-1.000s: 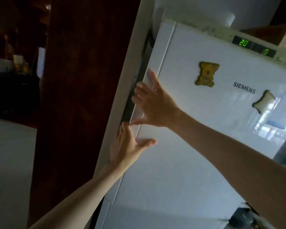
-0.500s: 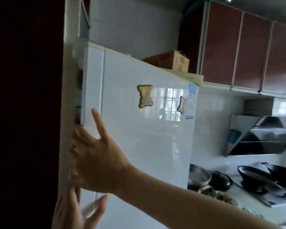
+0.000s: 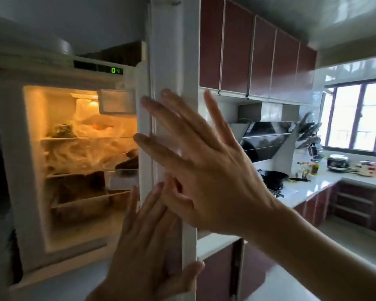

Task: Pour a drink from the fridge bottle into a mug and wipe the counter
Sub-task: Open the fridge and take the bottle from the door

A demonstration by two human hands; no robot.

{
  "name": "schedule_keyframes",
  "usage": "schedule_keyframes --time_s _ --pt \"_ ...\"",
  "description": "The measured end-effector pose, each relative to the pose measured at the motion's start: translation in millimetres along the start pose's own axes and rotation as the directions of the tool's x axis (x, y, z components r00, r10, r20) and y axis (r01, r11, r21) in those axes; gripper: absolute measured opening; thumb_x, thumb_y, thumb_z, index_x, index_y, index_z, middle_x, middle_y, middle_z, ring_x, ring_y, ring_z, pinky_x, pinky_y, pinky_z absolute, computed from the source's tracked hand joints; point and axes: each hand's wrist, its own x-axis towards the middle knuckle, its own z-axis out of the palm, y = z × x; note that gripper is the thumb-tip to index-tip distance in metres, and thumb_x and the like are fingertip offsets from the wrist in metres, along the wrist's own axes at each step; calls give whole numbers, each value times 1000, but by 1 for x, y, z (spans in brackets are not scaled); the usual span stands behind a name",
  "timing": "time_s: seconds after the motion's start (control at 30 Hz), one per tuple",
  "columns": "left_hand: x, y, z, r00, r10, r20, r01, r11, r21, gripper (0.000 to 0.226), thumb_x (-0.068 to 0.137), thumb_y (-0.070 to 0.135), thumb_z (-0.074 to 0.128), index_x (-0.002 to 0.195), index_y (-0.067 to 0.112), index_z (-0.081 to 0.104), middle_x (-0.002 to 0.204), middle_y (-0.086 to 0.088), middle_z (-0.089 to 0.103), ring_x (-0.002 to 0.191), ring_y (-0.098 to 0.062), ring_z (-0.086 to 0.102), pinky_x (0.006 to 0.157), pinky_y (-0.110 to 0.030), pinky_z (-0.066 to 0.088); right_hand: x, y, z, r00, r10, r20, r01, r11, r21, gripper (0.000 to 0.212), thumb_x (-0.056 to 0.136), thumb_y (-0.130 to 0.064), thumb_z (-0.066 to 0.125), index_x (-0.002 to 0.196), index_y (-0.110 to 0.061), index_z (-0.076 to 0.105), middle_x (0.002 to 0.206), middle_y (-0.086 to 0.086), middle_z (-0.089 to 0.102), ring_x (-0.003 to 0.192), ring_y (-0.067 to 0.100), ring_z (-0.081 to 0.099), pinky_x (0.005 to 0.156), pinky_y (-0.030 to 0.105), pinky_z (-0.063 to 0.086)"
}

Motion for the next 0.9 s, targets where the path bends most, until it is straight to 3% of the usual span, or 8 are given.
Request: schedule_keyframes --time_s 0.2,0.27,0.4,0.47,0.53,0.6,0.73,0.9 --pt "35 68 55 980 198 13 -194 973 -122 94 91 65 52 159 15 10 167 -6 13 154 -22 15 123 -58 7 -44 51 -33 941 337 14 -337 941 -39 75 89 -48 60 155 -20 39 166 22 5 156 33 5 106 52 49" --pt "43 80 73 969 244 31 -239 963 -128 87 93 61 53 157 16 16 166 -4 14 154 -22 15 122 -60 12 -56 62 -33 900 436 5 -432 894 -121 74 90 -57 56 156 -31 34 168 17 -5 154 41 0 101 51 50" --pt "50 94 105 942 304 144 -292 952 -96 81 97 60 43 159 15 18 168 -6 12 154 -25 11 122 -59 11 -79 88 -27 799 601 15 -598 798 -70 89 88 -53 67 159 -43 15 166 7 -25 148 39 31 78 40 64" --pt "49 94 120 923 326 205 -316 945 -79 83 96 63 38 160 16 12 169 -5 7 155 -26 7 122 -58 8 -96 104 -21 778 628 2 -627 776 -62 96 87 -46 73 159 -44 9 165 5 -28 148 40 29 80 29 61" --pt "47 87 134 918 321 233 -309 947 -86 83 96 60 43 160 17 12 169 -6 6 155 -26 7 121 -57 10 -112 119 -16 748 664 -27 -664 745 -71 98 89 -43 73 159 -45 4 165 4 -29 146 41 35 86 16 43" --pt "39 70 142 922 302 243 -281 953 -116 76 98 56 42 160 19 16 168 -6 9 155 -24 8 122 -54 11 -128 132 -10 718 694 -46 -695 713 -89 95 93 -43 69 158 -47 0 165 3 -28 141 42 43 88 26 44" --pt "14 15 153 923 228 311 -215 974 -78 74 95 60 41 158 28 19 167 -4 14 152 -25 19 123 -52 14 -151 152 -1 656 748 -99 -754 644 -129 86 97 -46 60 156 -51 -2 167 2 -22 143 49 33 89 52 56" --pt "-2 -76 161 914 -116 389 61 987 152 76 93 68 26 154 22 35 163 -20 20 146 -39 28 117 -61 19 -165 168 22 593 792 -145 -805 580 -127 76 100 -54 50 157 -50 0 169 3 -13 147 48 22 98 61 43"
